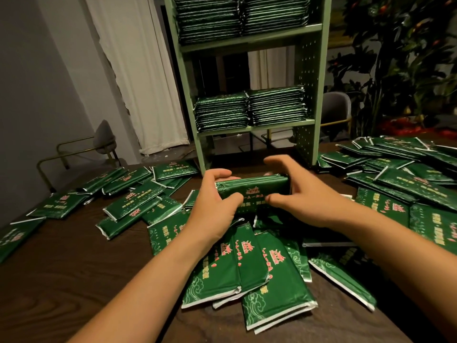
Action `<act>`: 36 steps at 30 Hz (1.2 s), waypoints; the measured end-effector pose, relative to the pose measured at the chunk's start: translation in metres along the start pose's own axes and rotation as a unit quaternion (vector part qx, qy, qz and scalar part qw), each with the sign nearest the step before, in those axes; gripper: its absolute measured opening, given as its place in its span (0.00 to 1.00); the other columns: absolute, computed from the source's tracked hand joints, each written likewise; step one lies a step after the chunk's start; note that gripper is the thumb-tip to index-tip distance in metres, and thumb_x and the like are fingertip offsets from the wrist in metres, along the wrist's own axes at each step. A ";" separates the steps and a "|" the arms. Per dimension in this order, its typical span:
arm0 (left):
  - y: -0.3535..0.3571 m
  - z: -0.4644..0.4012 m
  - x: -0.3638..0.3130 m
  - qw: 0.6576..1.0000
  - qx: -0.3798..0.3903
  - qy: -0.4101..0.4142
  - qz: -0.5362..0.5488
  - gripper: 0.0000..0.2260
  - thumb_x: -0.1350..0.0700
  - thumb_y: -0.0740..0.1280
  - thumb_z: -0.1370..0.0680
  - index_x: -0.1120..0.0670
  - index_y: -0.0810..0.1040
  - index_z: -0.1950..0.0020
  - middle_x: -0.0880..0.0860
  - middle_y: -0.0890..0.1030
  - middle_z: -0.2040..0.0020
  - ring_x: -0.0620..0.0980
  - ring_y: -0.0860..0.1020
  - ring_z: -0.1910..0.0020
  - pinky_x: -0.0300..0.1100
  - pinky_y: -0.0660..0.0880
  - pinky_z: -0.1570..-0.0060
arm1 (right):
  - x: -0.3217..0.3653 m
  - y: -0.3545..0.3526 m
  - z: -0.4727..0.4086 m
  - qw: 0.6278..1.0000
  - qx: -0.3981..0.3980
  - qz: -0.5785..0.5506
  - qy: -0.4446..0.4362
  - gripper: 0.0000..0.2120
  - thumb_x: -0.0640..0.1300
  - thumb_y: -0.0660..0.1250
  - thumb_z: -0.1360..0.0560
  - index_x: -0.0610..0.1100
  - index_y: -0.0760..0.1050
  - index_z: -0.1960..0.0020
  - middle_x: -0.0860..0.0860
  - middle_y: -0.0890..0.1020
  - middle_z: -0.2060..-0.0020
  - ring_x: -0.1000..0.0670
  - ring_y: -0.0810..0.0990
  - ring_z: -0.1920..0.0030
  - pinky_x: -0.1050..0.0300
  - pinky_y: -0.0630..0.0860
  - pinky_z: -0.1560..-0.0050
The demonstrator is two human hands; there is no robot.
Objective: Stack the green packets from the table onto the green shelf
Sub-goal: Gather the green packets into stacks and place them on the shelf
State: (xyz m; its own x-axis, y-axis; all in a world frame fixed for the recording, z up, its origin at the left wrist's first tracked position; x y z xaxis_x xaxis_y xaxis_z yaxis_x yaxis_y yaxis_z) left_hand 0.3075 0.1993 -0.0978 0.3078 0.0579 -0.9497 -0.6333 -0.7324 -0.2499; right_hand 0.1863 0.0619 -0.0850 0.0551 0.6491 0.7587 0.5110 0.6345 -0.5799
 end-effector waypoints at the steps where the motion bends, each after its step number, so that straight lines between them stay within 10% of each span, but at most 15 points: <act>1: 0.000 0.001 0.000 1.000 -0.001 -0.007 -0.007 0.21 0.66 0.67 0.25 0.46 0.69 0.38 0.53 0.81 0.52 0.66 0.82 0.49 0.64 0.79 0.46 | 0.001 0.004 0.002 0.999 0.022 0.036 0.001 0.32 0.42 0.69 0.23 0.54 0.58 0.25 0.49 0.79 0.41 0.49 0.82 0.51 0.45 0.80 0.46; 7: -0.003 -0.002 0.003 0.999 -0.029 -0.039 0.010 0.26 0.53 0.71 0.33 0.40 0.66 0.38 0.57 0.77 0.36 0.58 0.82 0.44 0.60 0.79 0.42 | 0.005 0.000 0.001 0.998 -0.026 0.048 0.025 0.28 0.50 0.65 0.20 0.56 0.56 0.24 0.37 0.78 0.41 0.44 0.80 0.51 0.46 0.76 0.46; 15: 0.001 -0.001 0.006 0.995 0.013 -0.004 -0.097 0.28 0.55 0.68 0.20 0.37 0.57 0.27 0.50 0.77 0.52 0.64 0.81 0.55 0.57 0.78 0.48 | -0.001 0.004 0.000 0.998 0.024 0.059 0.030 0.29 0.43 0.63 0.18 0.55 0.52 0.23 0.48 0.77 0.39 0.50 0.78 0.42 0.51 0.76 0.39; 17: -0.001 -0.001 0.001 0.997 0.011 0.011 -0.079 0.31 0.54 0.69 0.20 0.37 0.57 0.25 0.44 0.75 0.51 0.52 0.79 0.61 0.45 0.76 0.56 | 0.001 0.001 0.000 0.999 0.012 0.032 0.041 0.31 0.43 0.65 0.18 0.55 0.52 0.22 0.52 0.75 0.38 0.52 0.77 0.42 0.62 0.74 0.45; 19: -0.005 -0.005 -0.006 0.998 -0.007 0.016 -0.055 0.34 0.54 0.71 0.21 0.40 0.55 0.22 0.46 0.73 0.37 0.34 0.75 0.53 0.38 0.71 0.52 | 0.007 -0.004 -0.004 0.999 0.005 -0.012 0.049 0.32 0.42 0.66 0.19 0.54 0.53 0.22 0.54 0.75 0.37 0.54 0.77 0.42 0.66 0.72 0.47; 21: -0.009 -0.010 -0.011 0.999 -0.021 -0.009 -0.026 0.35 0.51 0.74 0.24 0.42 0.57 0.23 0.51 0.68 0.25 0.41 0.74 0.37 0.44 0.71 0.41 | 0.010 -0.010 -0.010 0.997 -0.001 -0.050 0.059 0.28 0.41 0.68 0.20 0.53 0.60 0.26 0.53 0.78 0.38 0.55 0.79 0.44 0.63 0.73 0.48; 26: -0.019 -0.014 -0.028 0.999 -0.020 -0.031 -0.011 0.15 0.55 0.75 0.26 0.48 0.74 0.43 0.49 0.84 0.50 0.50 0.83 0.49 0.55 0.78 0.40 | 0.025 -0.025 -0.017 0.991 0.011 -0.111 0.068 0.18 0.37 0.69 0.22 0.48 0.71 0.35 0.50 0.84 0.43 0.51 0.84 0.44 0.48 0.80 0.40; 33: -0.037 -0.014 -0.072 0.998 0.037 0.029 -0.036 0.11 0.56 0.73 0.22 0.48 0.74 0.42 0.47 0.84 0.46 0.46 0.83 0.46 0.52 0.78 0.38 | 0.060 -0.054 -0.019 0.993 0.008 -0.090 0.078 0.33 0.43 0.70 0.22 0.50 0.60 0.22 0.63 0.70 0.33 0.57 0.73 0.35 0.60 0.66 0.35; 36: -0.043 -0.015 -0.086 0.997 0.046 0.047 -0.046 0.12 0.54 0.72 0.22 0.46 0.74 0.42 0.45 0.84 0.46 0.46 0.82 0.45 0.52 0.79 0.39 | 0.072 -0.069 -0.021 0.994 0.018 -0.074 0.080 0.38 0.46 0.71 0.22 0.52 0.54 0.19 0.52 0.61 0.21 0.49 0.62 0.23 0.54 0.62 0.28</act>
State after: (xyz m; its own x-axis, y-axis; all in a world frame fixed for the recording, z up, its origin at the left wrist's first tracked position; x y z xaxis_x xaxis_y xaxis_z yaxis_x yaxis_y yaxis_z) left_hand 0.3183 0.2156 -0.0024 0.4305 0.0543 -0.9009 -0.6599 -0.6621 -0.3553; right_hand 0.1733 0.0560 0.0158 0.1187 0.4738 0.8726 0.4925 0.7350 -0.4661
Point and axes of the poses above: each hand's wrist, its own z-axis away from the middle knuckle, its own y-axis out of the palm, x = y × z, the point moved 3 cm from there along -z, towards the middle knuckle
